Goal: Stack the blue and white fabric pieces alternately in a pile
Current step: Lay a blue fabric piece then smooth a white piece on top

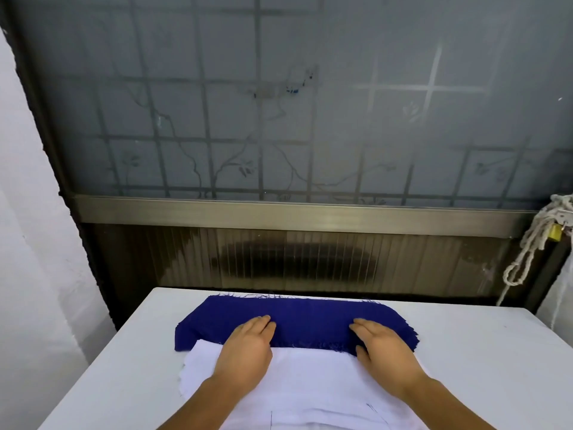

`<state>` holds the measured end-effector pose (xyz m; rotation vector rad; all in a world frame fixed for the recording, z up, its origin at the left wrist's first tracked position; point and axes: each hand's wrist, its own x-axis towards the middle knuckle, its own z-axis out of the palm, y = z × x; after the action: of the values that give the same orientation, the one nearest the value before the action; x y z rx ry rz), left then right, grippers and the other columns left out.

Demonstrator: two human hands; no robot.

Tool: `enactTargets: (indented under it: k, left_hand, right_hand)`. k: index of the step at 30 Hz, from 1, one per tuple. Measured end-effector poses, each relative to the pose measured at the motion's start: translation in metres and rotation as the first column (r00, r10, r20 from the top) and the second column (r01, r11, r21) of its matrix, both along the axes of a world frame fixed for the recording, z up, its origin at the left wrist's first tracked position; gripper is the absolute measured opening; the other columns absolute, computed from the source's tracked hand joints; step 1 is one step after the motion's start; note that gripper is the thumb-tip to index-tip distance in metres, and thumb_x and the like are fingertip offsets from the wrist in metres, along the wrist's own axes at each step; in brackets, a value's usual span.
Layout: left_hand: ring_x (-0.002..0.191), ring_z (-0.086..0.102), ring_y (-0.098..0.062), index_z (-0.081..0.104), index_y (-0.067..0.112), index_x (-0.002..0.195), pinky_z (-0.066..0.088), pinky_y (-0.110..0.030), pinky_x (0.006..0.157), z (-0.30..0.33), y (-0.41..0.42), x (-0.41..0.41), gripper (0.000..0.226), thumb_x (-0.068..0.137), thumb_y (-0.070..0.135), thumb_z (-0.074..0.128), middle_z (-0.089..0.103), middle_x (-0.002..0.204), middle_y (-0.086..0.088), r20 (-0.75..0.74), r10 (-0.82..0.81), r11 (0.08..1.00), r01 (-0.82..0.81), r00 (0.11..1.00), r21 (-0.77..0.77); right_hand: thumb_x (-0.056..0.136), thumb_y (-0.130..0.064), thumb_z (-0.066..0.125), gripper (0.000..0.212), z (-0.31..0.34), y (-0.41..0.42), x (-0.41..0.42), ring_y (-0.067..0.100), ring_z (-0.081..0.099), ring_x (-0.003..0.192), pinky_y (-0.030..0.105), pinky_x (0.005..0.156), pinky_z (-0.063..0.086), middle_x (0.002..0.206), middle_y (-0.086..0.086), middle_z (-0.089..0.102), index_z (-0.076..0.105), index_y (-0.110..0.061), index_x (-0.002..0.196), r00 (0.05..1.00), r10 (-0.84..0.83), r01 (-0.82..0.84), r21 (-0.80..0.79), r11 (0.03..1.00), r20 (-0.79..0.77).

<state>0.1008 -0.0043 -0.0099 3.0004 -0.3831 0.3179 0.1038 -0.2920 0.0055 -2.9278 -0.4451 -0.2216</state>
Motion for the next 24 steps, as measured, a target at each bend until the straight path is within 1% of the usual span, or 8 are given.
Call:
enactTargets:
  k: [1,3,5,8,12,15,19,24]
  left_hand:
    - [0.145,0.022,-0.013,0.028,0.023,0.152,0.016,-0.029,0.118,-0.002,0.002,0.002,0.052,0.100,0.020,0.038,0.022,0.159,0.006,0.012,-0.003,0.999,0.003,1.000,0.035]
    - [0.133,0.046,-0.014,0.052,0.022,0.139,0.036,-0.029,0.109,-0.001,0.004,0.000,0.055,0.086,0.020,0.066,0.044,0.148,0.005,0.066,-0.046,0.996,0.041,0.997,0.083]
    - [0.097,0.070,-0.012,0.077,0.021,0.103,0.057,-0.026,0.080,-0.001,0.003,-0.002,0.062,0.044,0.019,0.094,0.072,0.110,0.004,0.111,-0.103,0.989,0.089,0.988,0.118]
    - [0.071,0.072,-0.012,0.079,0.019,0.076,0.058,-0.022,0.054,-0.001,0.005,-0.001,0.055,0.024,0.007,0.093,0.075,0.083,0.004,0.198,-0.140,0.987,0.121,0.970,0.106]
    - [0.048,0.057,-0.010,0.069,0.022,0.061,0.041,-0.018,0.036,0.006,0.004,-0.005,0.046,0.026,-0.002,0.086,0.062,0.059,0.009,0.208,-0.100,0.993,0.084,0.973,0.084]
    - [0.054,0.053,-0.007,0.069,0.024,0.067,0.039,-0.018,0.040,0.012,0.003,-0.007,0.039,0.038,0.005,0.089,0.059,0.064,0.013,0.191,-0.083,0.995,0.091,0.978,-0.032]
    - [0.100,0.049,-0.001,0.065,0.026,0.122,0.044,-0.016,0.082,0.007,0.019,-0.005,0.032,0.090,0.030,0.065,0.055,0.114,0.018,0.110,-0.105,0.964,0.129,0.988,-0.231]
    - [0.119,0.045,-0.006,0.065,0.026,0.126,0.036,-0.020,0.100,0.016,0.031,-0.002,0.030,0.099,0.027,0.052,0.058,0.127,0.014,0.103,-0.144,0.975,0.159,0.984,-0.153]
  right_hand:
    - [0.100,-0.031,0.044,0.047,-0.002,-0.001,-0.001,0.006,0.034,0.139,0.024,0.115,0.024,0.153,-0.013,0.035,0.040,-0.029,0.146,1.000,-0.007,0.008,-0.014,1.000,0.028]
    - [0.082,-0.028,0.075,0.040,-0.002,-0.003,-0.004,0.007,0.061,0.115,0.024,0.098,0.048,0.129,-0.009,0.062,0.068,-0.025,0.121,0.989,0.033,-0.028,-0.036,0.999,0.146]
    - [0.045,-0.019,0.096,0.046,-0.003,-0.004,-0.004,0.010,0.072,0.082,0.025,0.068,0.059,0.095,-0.006,0.076,0.080,-0.021,0.088,0.969,0.072,-0.053,-0.087,0.995,0.238]
    - [0.033,-0.008,0.095,0.041,0.000,-0.003,-0.001,0.013,0.069,0.060,0.025,0.049,0.055,0.072,-0.006,0.073,0.076,-0.020,0.068,0.947,0.092,-0.049,-0.145,0.988,0.308]
    - [0.051,-0.005,0.088,0.027,0.001,-0.001,-0.001,0.010,0.059,0.052,0.023,0.042,0.047,0.062,-0.011,0.064,0.070,-0.021,0.064,0.961,0.011,-0.018,0.024,1.000,0.275]
    - [0.079,-0.012,0.071,0.012,0.000,-0.003,-0.001,0.006,0.056,0.074,0.020,0.061,0.047,0.081,-0.014,0.062,0.066,-0.023,0.083,0.986,-0.053,0.032,0.133,0.991,0.161]
    - [0.091,-0.013,0.061,0.013,0.000,-0.012,-0.001,0.001,0.055,0.089,0.017,0.076,0.046,0.090,-0.019,0.060,0.066,-0.025,0.087,1.000,0.017,-0.012,0.345,0.939,-0.010]
    - [0.090,-0.009,0.062,0.018,0.015,-0.016,-0.009,0.003,0.060,0.090,0.018,0.082,0.048,0.094,-0.016,0.064,0.070,-0.024,0.087,0.999,0.023,-0.003,0.421,0.907,-0.042]
